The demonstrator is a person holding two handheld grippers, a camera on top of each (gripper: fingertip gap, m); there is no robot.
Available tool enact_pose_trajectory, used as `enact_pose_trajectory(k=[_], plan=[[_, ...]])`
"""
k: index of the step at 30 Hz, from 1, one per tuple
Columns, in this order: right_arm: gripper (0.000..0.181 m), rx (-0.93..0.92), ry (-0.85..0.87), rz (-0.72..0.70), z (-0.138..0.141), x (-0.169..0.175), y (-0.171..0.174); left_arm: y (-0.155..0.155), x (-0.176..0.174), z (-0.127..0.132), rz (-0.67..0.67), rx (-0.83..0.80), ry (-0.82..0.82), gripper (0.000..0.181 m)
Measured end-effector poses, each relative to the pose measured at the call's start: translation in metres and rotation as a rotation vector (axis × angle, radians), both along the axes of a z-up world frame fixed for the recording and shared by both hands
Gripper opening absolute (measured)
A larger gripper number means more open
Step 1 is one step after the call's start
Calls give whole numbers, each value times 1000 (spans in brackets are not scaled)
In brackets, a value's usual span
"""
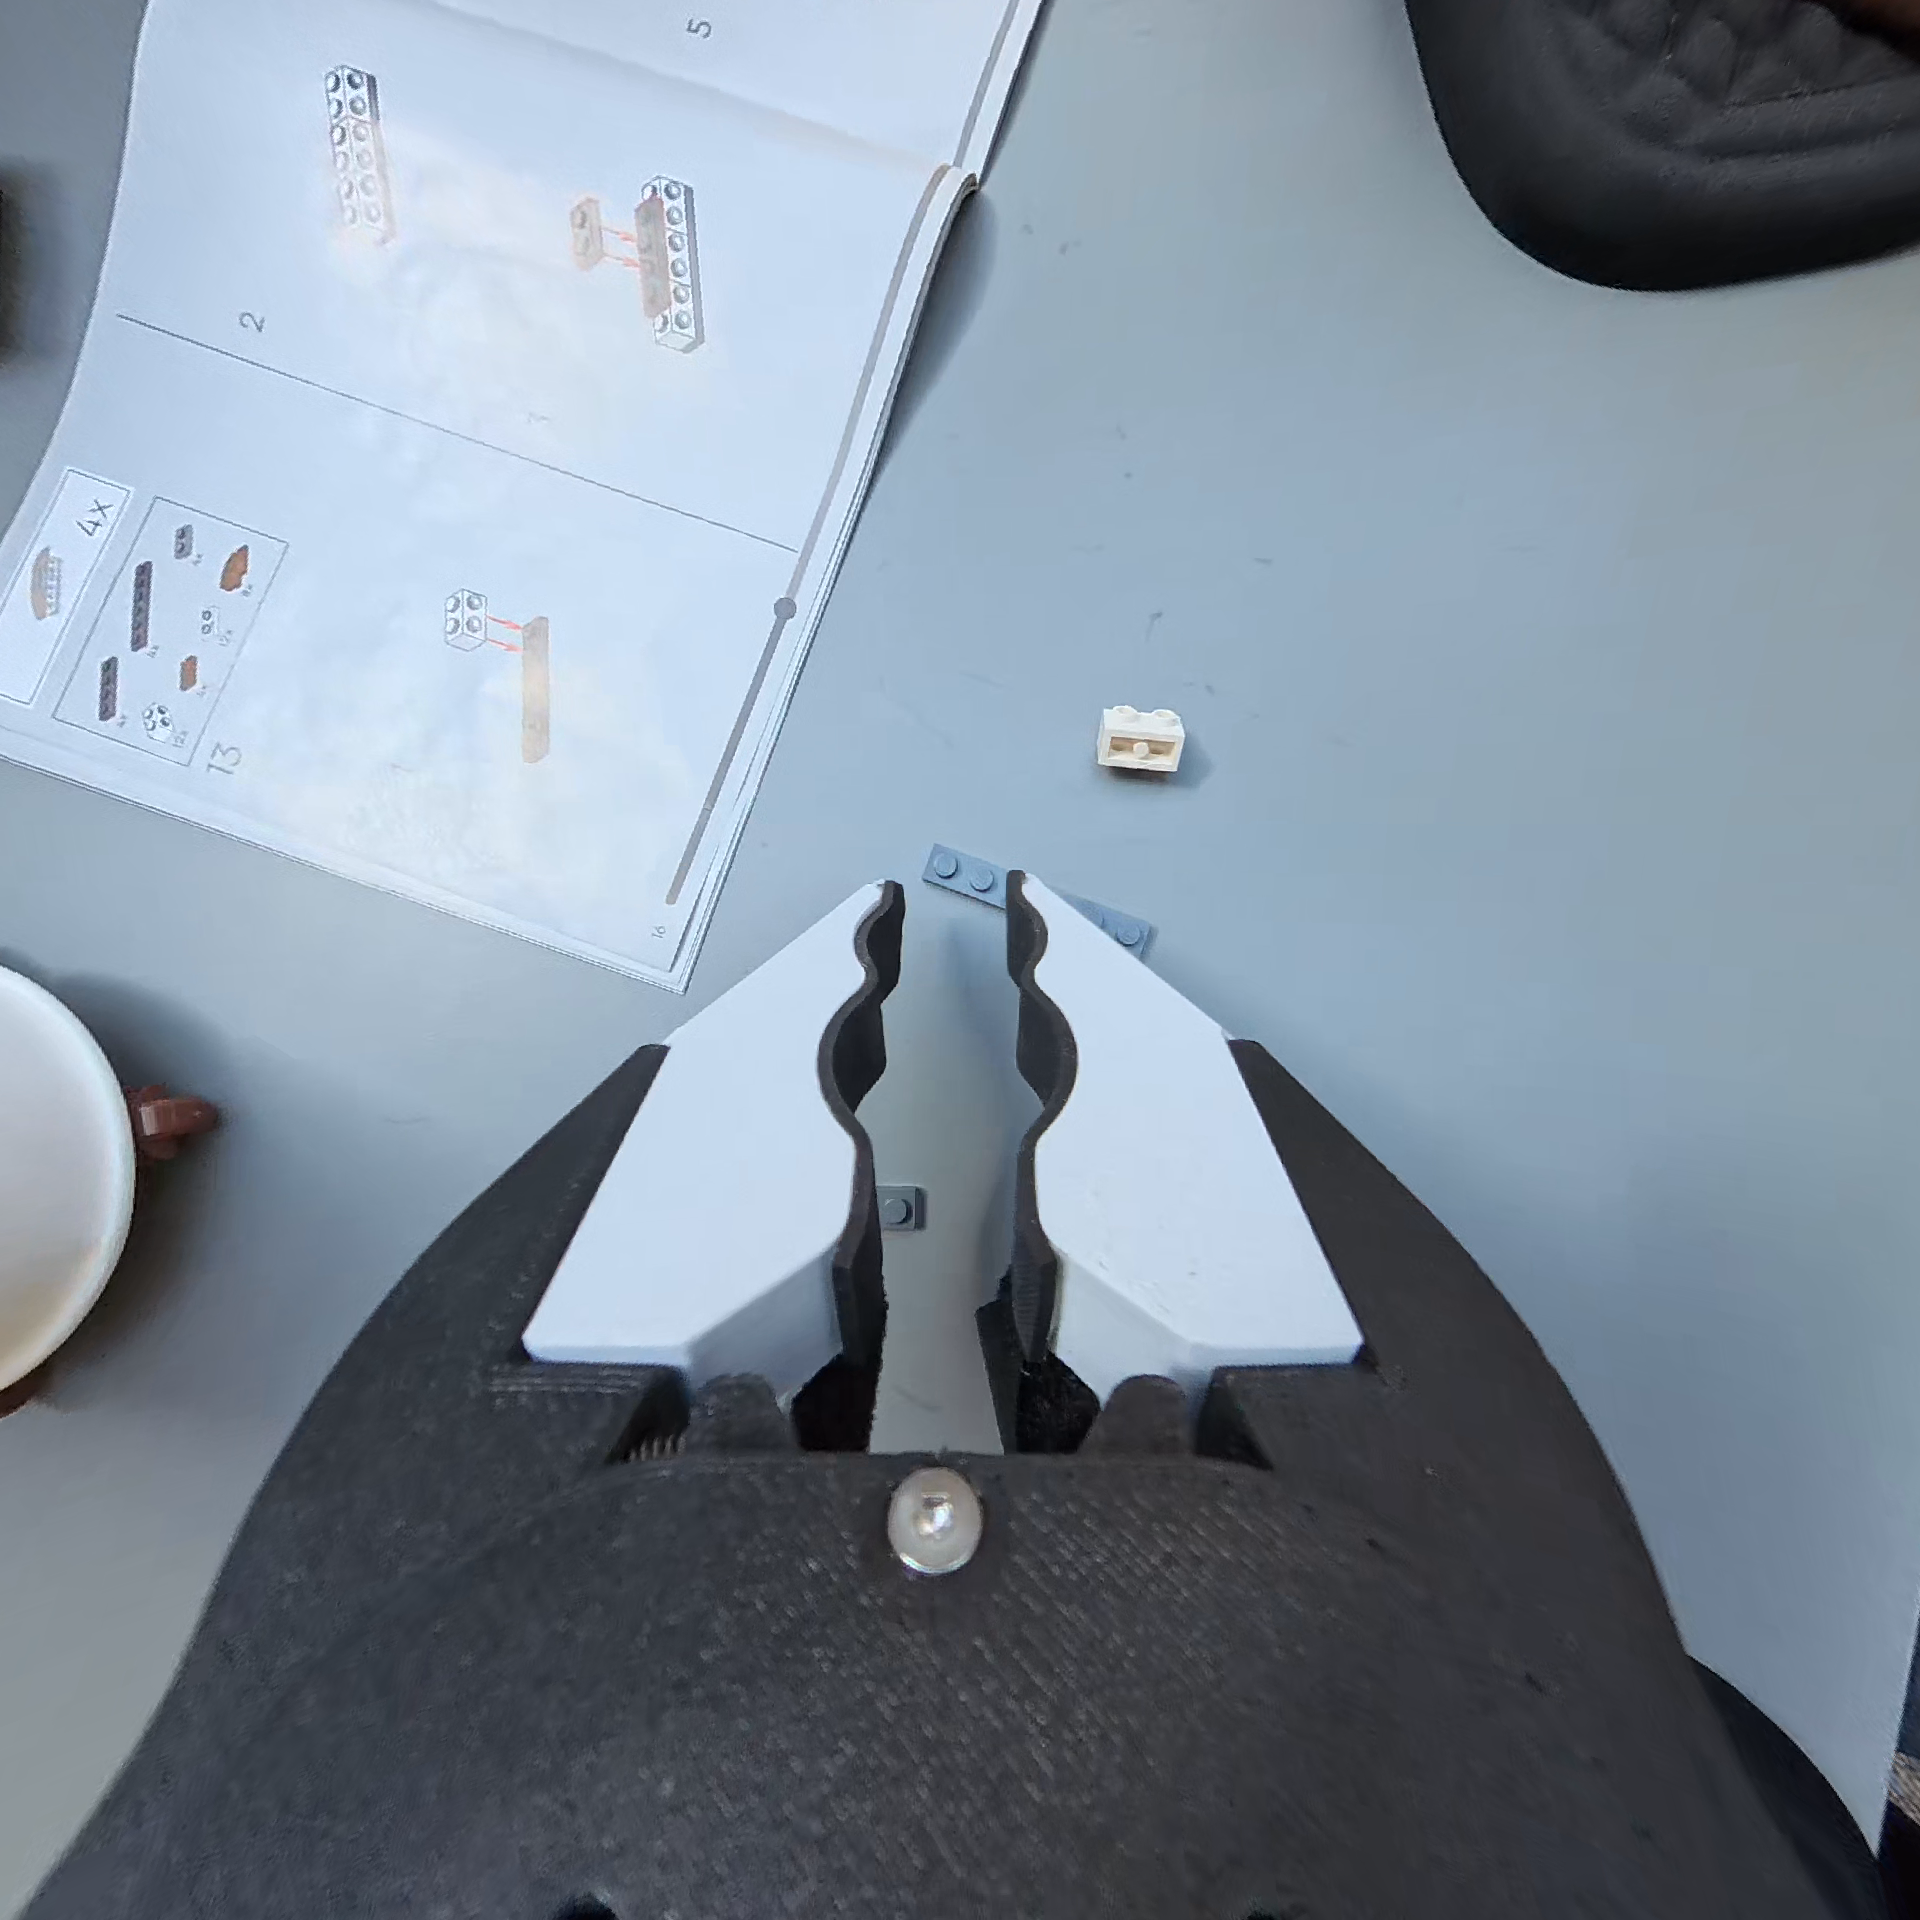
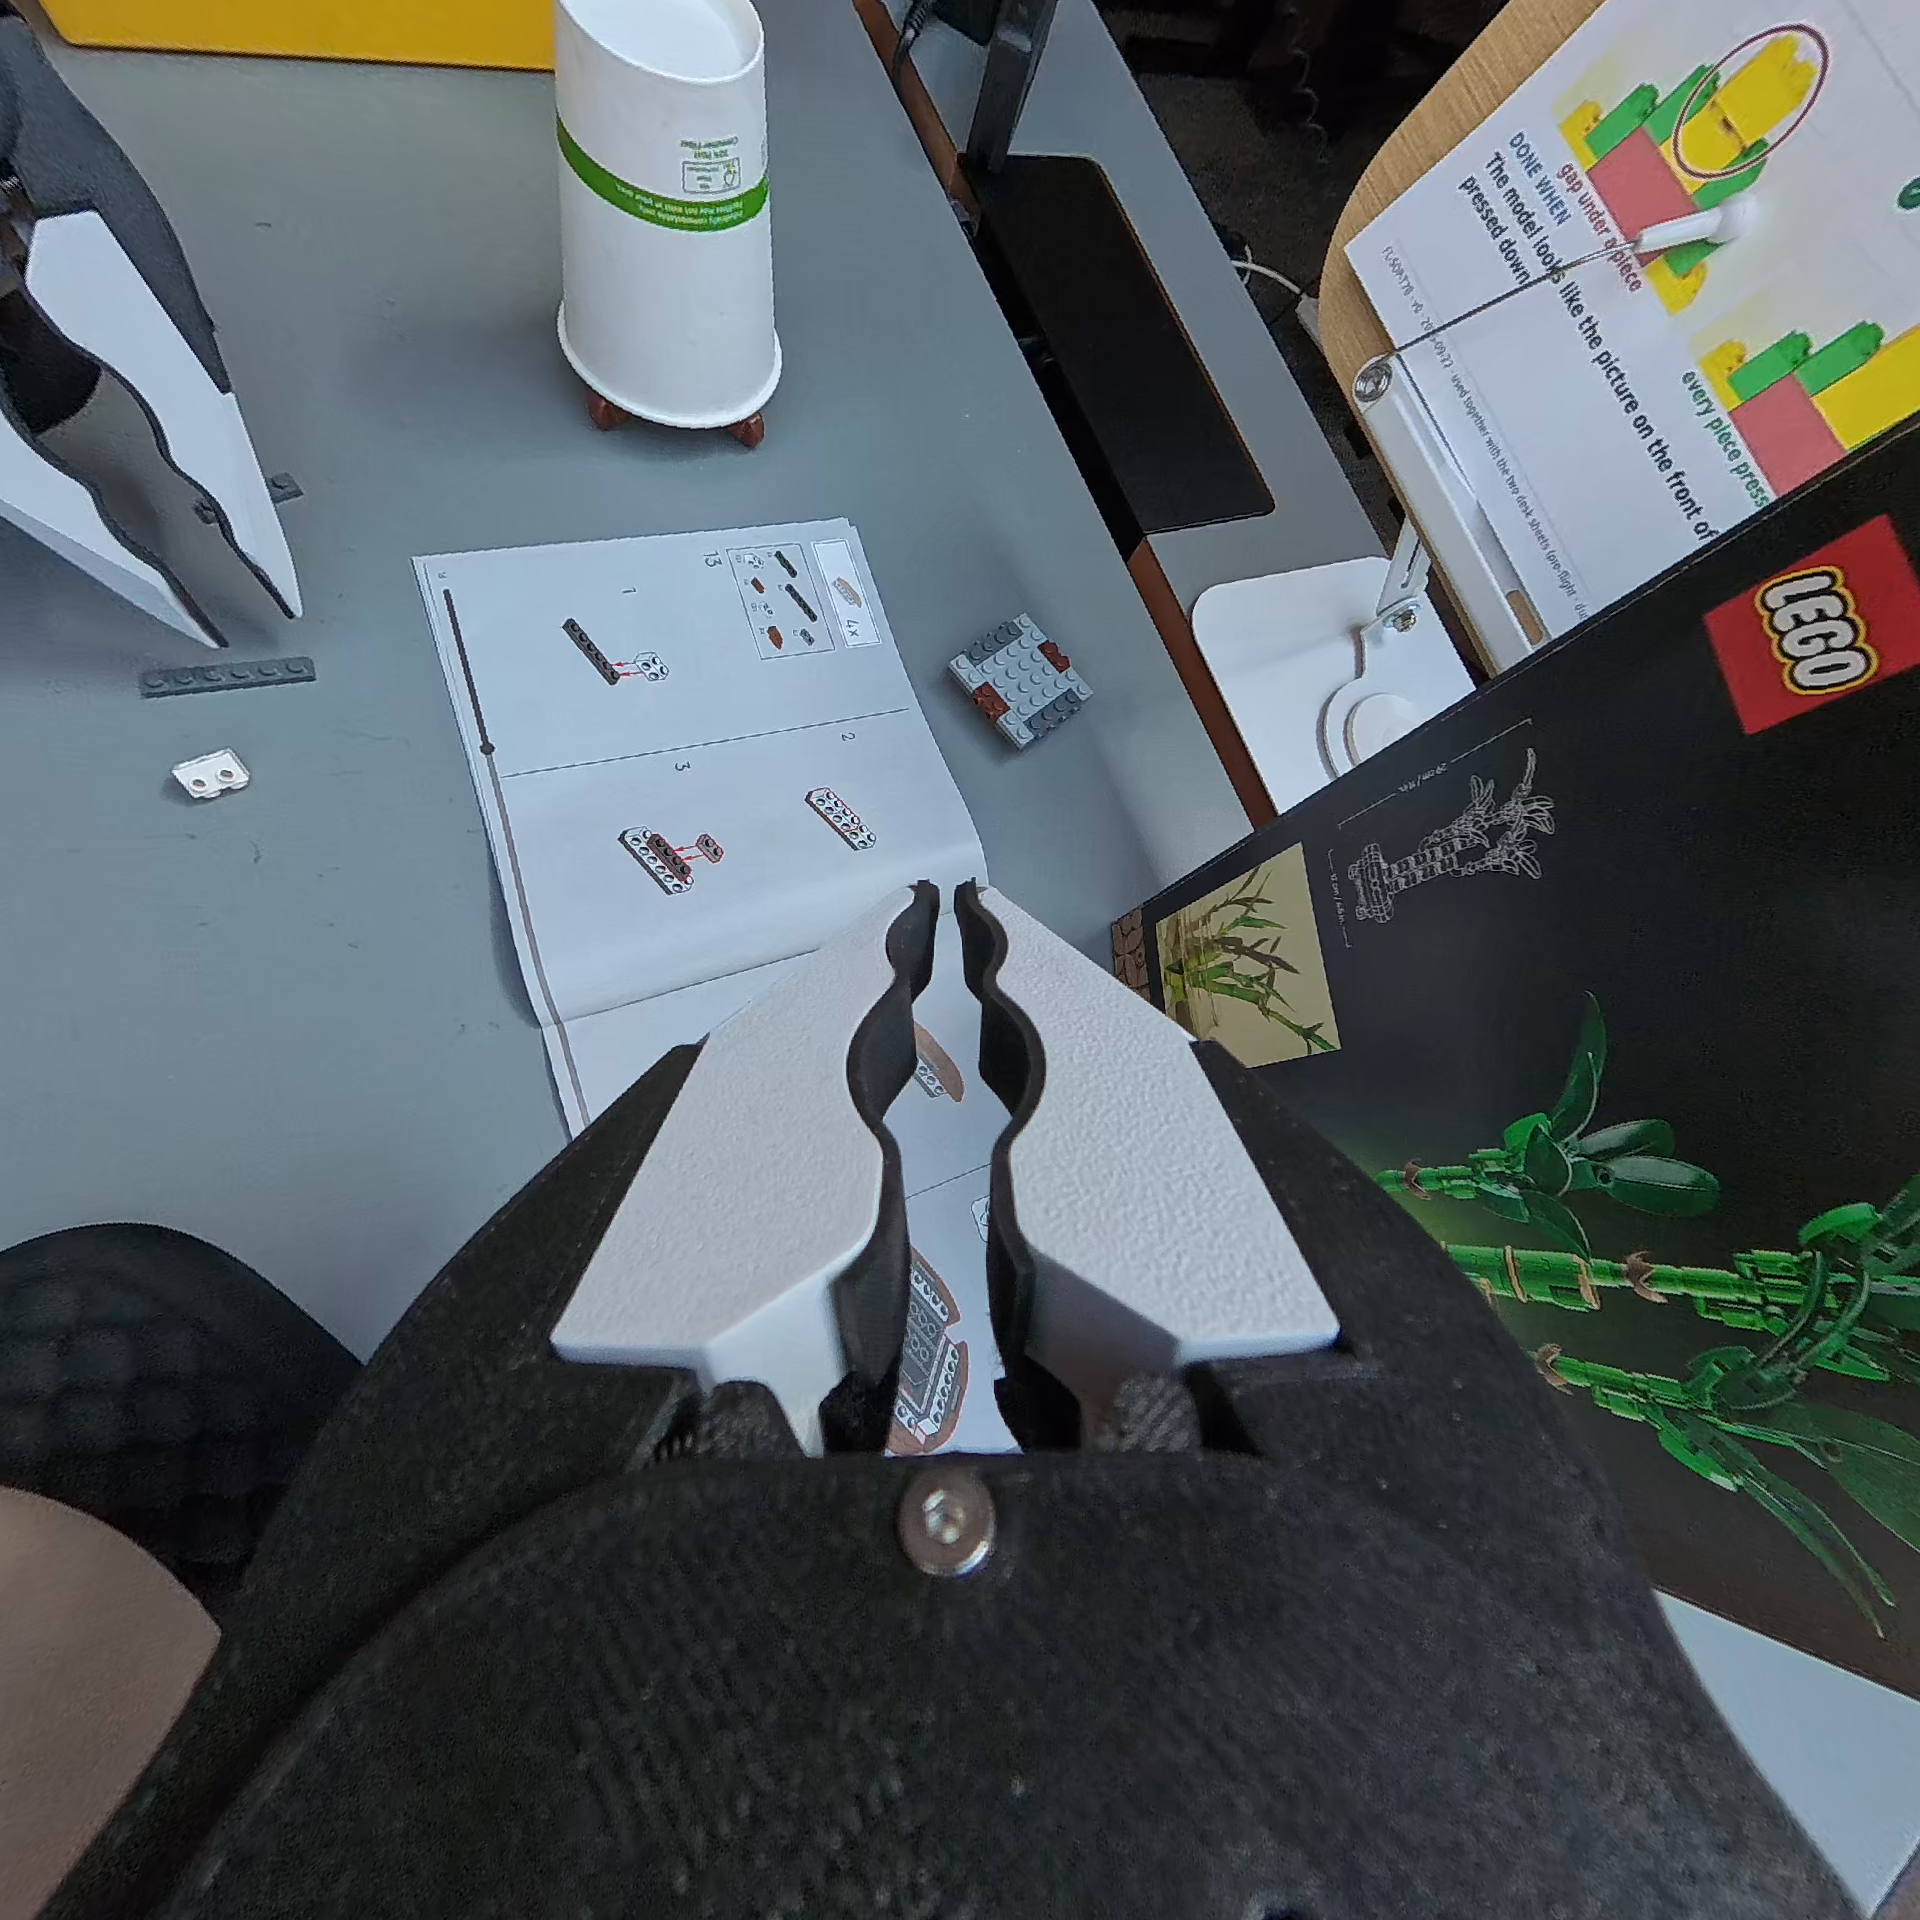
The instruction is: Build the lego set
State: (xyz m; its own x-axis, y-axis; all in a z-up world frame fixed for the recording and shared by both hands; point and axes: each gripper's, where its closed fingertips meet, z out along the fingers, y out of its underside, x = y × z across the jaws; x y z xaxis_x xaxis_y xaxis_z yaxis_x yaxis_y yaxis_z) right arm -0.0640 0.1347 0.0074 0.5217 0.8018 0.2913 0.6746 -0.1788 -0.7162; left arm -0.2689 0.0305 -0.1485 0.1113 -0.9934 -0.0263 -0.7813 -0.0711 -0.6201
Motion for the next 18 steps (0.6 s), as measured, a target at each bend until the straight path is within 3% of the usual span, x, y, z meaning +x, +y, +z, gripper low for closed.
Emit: enact_pose_trajectory(k=[9,12,18], plan=[[3,2,9,1,1,1,0,-1,7,8,18,83,-34,2],[3,3,11,3,1,1,0,0,1,-1,35,66,3,2],[3,5,13,4,2,0,0,-15,7,8,15,84,-27,0]])
